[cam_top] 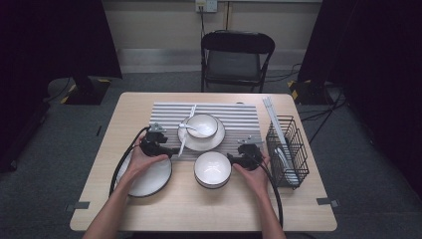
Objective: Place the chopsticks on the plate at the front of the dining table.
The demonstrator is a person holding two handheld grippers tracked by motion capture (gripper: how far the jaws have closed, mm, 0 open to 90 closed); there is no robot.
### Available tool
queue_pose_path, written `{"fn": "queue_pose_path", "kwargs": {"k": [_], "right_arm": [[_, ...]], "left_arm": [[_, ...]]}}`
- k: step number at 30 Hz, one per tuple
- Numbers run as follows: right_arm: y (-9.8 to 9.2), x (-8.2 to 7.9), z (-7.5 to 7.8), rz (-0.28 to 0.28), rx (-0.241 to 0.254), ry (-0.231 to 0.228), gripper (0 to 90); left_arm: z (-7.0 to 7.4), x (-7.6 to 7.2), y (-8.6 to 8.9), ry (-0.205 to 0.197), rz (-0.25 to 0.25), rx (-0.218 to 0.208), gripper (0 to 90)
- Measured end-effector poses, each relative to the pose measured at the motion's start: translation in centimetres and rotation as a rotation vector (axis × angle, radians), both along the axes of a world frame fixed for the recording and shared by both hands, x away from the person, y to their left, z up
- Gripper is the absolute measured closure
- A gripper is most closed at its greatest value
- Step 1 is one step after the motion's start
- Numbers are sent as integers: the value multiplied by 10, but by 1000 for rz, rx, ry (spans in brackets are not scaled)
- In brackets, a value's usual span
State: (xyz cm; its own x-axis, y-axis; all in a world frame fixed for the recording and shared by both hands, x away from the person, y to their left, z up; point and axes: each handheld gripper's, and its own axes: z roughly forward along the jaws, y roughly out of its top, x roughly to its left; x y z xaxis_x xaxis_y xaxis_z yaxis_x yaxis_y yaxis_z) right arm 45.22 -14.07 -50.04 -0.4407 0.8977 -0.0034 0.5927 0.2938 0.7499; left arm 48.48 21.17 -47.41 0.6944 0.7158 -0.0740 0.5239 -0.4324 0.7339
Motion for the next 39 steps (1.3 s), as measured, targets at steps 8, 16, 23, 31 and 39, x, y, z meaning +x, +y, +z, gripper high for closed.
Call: {"fn": "queue_pose_path", "kwargs": {"k": [8,16,23,31,39], "right_arm": [[0,0,0,0,0,0,243],[0,0,0,-1,2,0,244],[0,0,0,-1,2,0,244],[0,0,0,2,1,0,243],[0,0,0,-1,2,0,244]], "left_arm": [[1,-1,-5,1,-15,24,230],[1,-2,-6,12,-13,20,227],[1,-2,-7,-2,-22,24,226],[3,-4,-7,4,-21,12,219],[10,-7,-1,-20,-21,-23,168]]}}
